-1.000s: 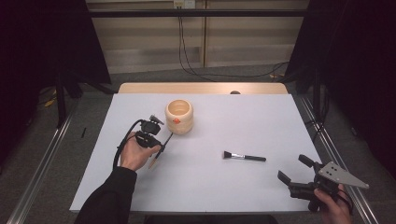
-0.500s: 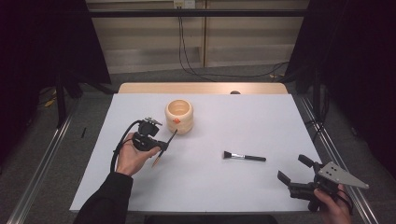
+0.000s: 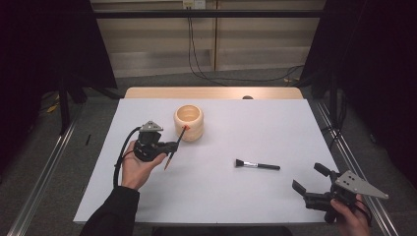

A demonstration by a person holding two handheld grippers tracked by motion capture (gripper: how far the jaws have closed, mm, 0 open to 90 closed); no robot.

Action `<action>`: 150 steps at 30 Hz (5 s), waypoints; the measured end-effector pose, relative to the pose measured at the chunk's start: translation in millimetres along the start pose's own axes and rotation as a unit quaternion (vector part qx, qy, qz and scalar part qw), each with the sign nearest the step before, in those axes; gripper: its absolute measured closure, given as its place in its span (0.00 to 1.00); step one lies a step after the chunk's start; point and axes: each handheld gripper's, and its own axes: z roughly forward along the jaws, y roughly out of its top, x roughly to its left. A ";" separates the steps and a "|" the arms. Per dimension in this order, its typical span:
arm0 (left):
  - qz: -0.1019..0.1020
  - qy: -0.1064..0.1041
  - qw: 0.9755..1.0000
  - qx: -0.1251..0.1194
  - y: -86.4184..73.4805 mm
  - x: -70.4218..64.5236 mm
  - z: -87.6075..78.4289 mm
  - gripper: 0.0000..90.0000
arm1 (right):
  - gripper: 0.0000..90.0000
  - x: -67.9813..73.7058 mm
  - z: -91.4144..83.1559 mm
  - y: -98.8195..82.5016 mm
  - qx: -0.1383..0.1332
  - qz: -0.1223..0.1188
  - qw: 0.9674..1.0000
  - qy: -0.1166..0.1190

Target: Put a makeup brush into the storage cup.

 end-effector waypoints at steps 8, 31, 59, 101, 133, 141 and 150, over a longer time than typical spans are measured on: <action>-0.004 -0.008 0.999 -0.045 -9.5 0.0 -8.6 0.94 | 0.00 -0.5 0.7 0.0 -0.002 0.000 1.000 -0.001; 0.035 -0.077 0.995 -0.062 -14.8 -29.6 -13.3 0.94 | 0.01 1.4 1.3 2.3 -0.022 -0.015 0.999 0.036; 0.060 -0.109 0.991 -0.043 -16.5 -54.7 -4.5 0.93 | 0.08 18.8 44.6 36.2 0.020 -0.028 0.984 0.175; 0.122 -0.133 0.983 0.036 -9.9 -78.2 5.5 0.93 | 0.37 50.2 120.1 78.7 0.147 -0.079 0.943 0.287; 0.204 -0.162 0.950 0.172 11.1 -106.0 43.6 0.94 | 0.67 67.3 159.4 85.9 0.305 -0.208 0.858 0.358; 0.223 -0.166 0.941 0.192 8.5 -113.2 48.0 0.94 | 0.73 71.6 164.8 79.4 0.328 -0.230 0.839 0.367; 0.232 -0.172 0.935 0.206 5.8 -121.1 51.5 0.94 | 0.75 79.8 166.2 78.3 0.343 -0.247 0.823 0.379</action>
